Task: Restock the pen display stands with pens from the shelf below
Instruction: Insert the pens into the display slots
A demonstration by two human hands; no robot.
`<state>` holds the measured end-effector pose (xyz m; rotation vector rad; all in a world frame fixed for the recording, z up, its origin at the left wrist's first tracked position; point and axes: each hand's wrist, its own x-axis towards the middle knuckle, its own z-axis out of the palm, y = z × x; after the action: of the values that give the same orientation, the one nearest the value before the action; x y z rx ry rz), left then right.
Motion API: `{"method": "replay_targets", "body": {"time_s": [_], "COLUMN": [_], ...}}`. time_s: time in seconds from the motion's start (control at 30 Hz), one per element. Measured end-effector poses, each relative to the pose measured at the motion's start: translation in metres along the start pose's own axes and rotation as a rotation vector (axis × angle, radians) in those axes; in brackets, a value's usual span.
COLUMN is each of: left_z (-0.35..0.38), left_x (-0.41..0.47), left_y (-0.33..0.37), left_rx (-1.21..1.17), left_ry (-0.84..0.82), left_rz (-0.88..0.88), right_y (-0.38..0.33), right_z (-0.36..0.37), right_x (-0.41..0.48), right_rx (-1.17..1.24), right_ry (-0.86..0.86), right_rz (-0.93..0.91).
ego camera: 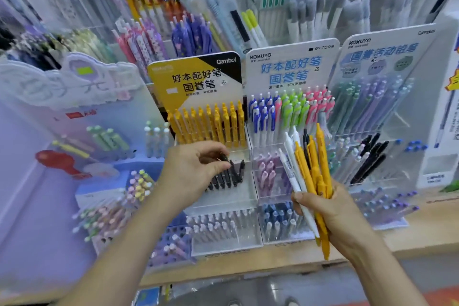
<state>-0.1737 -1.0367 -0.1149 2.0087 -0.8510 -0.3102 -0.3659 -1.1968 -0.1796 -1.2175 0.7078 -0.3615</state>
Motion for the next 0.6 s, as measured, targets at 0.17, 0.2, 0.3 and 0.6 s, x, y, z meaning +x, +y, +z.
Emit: {"method": "replay_targets", "body": {"time_s": [0.17, 0.2, 0.3, 0.6], "left_z": [0.016, 0.017, 0.018, 0.03], "left_x": [0.01, 0.013, 0.026, 0.049], "left_y": [-0.022, -0.022, -0.023, -0.023], "left_rx": [0.071, 0.092, 0.159, 0.399], "left_ry": [-0.051, -0.068, -0.12, -0.298], "left_rz": [0.185, 0.226, 0.338, 0.495], "right_y": [0.012, 0.014, 0.018, 0.017], "right_z": [0.016, 0.018, 0.021, 0.025], "right_x": [-0.006, -0.007, -0.011, -0.016], "right_rx": [0.025, 0.029, 0.04, 0.099], "right_ry": [0.071, 0.096, 0.142, 0.118], "right_rz": [-0.01, -0.018, -0.032, -0.033]}}
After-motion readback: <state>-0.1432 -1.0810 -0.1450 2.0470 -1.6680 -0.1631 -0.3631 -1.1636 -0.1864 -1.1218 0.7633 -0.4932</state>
